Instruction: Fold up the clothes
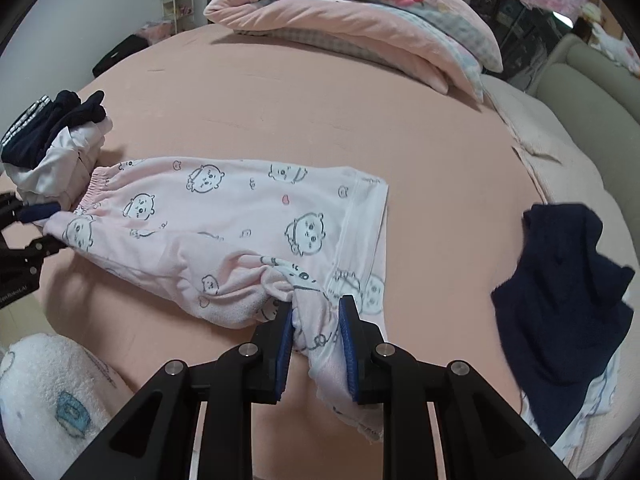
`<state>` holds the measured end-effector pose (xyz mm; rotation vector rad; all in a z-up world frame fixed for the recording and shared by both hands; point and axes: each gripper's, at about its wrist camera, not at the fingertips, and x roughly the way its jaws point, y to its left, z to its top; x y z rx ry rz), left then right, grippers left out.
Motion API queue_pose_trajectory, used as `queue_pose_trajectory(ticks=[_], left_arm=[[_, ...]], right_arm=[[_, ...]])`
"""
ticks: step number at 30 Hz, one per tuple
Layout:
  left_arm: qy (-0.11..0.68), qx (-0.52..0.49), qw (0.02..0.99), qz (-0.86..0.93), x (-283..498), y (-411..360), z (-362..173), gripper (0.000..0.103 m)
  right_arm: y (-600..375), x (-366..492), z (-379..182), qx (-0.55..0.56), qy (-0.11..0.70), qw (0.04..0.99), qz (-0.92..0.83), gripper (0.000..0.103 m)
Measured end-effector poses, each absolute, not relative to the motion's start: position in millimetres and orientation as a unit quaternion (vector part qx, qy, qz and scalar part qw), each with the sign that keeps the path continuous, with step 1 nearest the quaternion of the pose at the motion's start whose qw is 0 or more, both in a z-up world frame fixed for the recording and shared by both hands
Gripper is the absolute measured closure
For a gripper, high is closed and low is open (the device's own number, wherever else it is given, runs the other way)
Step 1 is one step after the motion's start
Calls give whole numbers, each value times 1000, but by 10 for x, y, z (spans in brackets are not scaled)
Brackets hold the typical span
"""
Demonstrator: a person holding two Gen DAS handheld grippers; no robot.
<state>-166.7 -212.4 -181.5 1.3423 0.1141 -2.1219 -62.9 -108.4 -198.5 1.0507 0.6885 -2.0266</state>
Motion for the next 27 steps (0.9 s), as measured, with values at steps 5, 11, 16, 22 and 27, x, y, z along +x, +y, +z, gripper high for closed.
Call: queue_pose_trajectory(ticks=[5, 11, 16, 22, 27], left_arm=[[48, 499, 311, -807, -1731, -2221, -1754, 65], [60, 499, 303, -809, -1825, -2374, -1778, 69], [70, 497, 298, -812, -1863, -2444, -1777, 70], [73, 500, 295, -811, -1913, -2482, -1811, 70], [82, 503, 293, -809, -1915, -2525, -1836, 70]], right_arm=[[-1194, -725, -1932, 405, 265, 370, -793, 83], [-1364, -815, -1914, 392, 282, 382, -788, 83], [-1521, -865, -1859, 376, 289, 391, -789, 83], [-1670, -955, -1850, 375, 304, 402, -778, 83], [-1505, -1003, -1873, 404, 288, 393, -774, 81]])
